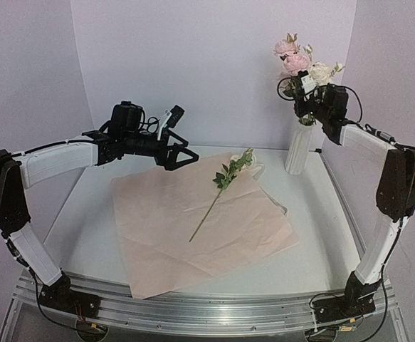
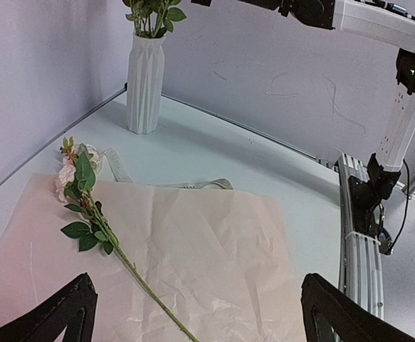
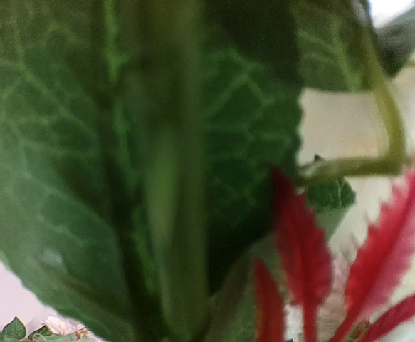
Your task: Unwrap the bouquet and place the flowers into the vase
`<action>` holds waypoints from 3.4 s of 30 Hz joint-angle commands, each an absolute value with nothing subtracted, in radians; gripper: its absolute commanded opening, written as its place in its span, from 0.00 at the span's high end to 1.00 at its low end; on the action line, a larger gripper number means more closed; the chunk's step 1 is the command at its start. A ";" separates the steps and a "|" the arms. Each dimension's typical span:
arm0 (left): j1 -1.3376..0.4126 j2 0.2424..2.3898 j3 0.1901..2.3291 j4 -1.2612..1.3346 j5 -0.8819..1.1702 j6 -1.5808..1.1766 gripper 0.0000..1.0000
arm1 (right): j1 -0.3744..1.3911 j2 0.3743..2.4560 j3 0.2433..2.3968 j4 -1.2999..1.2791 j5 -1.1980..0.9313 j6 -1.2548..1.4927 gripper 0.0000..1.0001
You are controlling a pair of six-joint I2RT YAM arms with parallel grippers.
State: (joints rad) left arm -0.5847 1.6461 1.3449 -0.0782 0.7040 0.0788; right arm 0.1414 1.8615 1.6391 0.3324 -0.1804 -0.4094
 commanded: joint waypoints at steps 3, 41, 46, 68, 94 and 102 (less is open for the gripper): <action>-0.572 1.654 1.351 -0.080 0.721 0.072 0.01 | 0.116 1.839 1.537 0.404 -0.114 -0.326 1.00; -0.540 1.682 1.383 -0.089 0.723 0.084 0.01 | 0.031 2.080 1.692 0.251 -0.096 -0.124 0.89; -0.540 1.688 1.391 -0.090 0.736 0.082 0.01 | 0.031 2.026 1.696 0.241 -0.100 -0.135 0.59; -0.539 1.687 1.397 -0.092 0.758 0.086 0.01 | 0.032 1.842 1.629 0.196 -0.088 -0.157 0.46; -0.769 2.369 1.940 -0.462 0.195 0.173 0.23 | 0.142 1.428 1.476 -0.237 -0.130 -0.008 0.05; -0.774 2.484 2.033 -0.413 0.084 0.176 0.38 | 0.158 1.344 1.409 -0.239 -0.200 0.021 0.06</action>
State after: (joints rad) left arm -0.7775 2.4548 1.9623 -0.4583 0.1535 0.1821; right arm 0.1477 1.4024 1.4240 -0.2344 -0.1501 -0.0037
